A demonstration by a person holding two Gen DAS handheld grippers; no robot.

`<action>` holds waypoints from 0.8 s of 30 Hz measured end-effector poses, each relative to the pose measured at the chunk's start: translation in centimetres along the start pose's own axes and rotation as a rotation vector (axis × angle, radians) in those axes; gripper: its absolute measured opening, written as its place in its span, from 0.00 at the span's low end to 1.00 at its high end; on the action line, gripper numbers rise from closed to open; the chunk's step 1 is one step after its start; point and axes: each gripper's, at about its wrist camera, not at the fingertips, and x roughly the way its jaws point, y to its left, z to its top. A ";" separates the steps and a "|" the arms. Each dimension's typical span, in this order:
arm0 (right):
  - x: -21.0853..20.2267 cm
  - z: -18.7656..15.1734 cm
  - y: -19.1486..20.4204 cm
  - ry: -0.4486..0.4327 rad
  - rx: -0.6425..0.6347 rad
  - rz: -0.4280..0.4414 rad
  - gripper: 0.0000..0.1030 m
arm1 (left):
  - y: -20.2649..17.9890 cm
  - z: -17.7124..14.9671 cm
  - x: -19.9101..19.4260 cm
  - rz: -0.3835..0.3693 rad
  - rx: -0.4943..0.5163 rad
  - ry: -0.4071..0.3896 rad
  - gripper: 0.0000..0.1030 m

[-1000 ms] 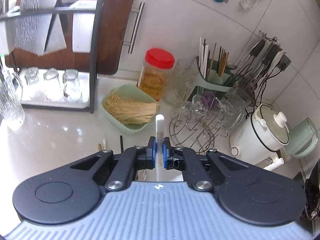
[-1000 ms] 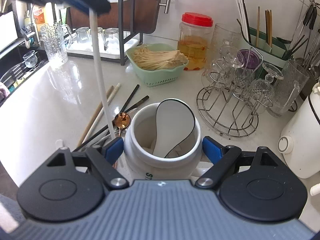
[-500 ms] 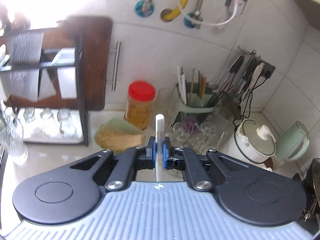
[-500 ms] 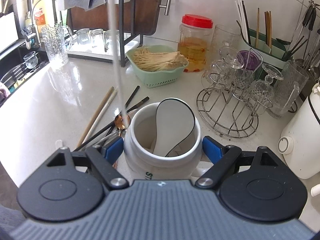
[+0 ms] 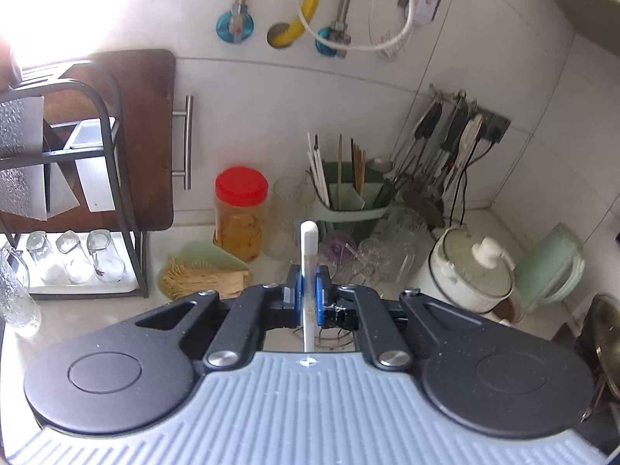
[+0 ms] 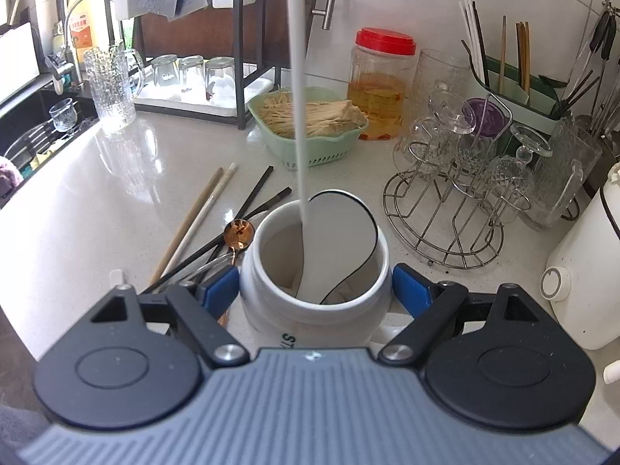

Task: Organize utensils
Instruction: 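Carry the white plastic spoon over the mug and lower it inside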

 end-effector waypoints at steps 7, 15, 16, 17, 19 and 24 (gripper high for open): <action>-0.1 -0.2 -0.1 -0.014 -0.007 0.009 0.86 | -0.5 -1.7 2.2 0.037 0.009 0.099 0.08; -0.3 -0.6 -0.1 -0.048 -0.019 0.010 0.86 | -1.3 -3.5 4.8 0.069 0.037 0.246 0.08; -0.3 -0.7 0.0 -0.052 -0.020 0.010 0.86 | -1.3 -3.7 5.1 0.071 0.035 0.265 0.08; -0.4 -0.8 0.0 -0.057 -0.020 0.011 0.86 | -1.4 -3.8 5.3 0.071 0.033 0.281 0.08; -0.4 -0.9 0.0 -0.065 -0.025 0.011 0.86 | -1.7 -3.8 5.8 0.077 0.041 0.304 0.08; -0.5 -0.9 0.0 -0.068 -0.030 0.016 0.86 | -2.3 -3.8 6.8 0.076 0.049 0.344 0.08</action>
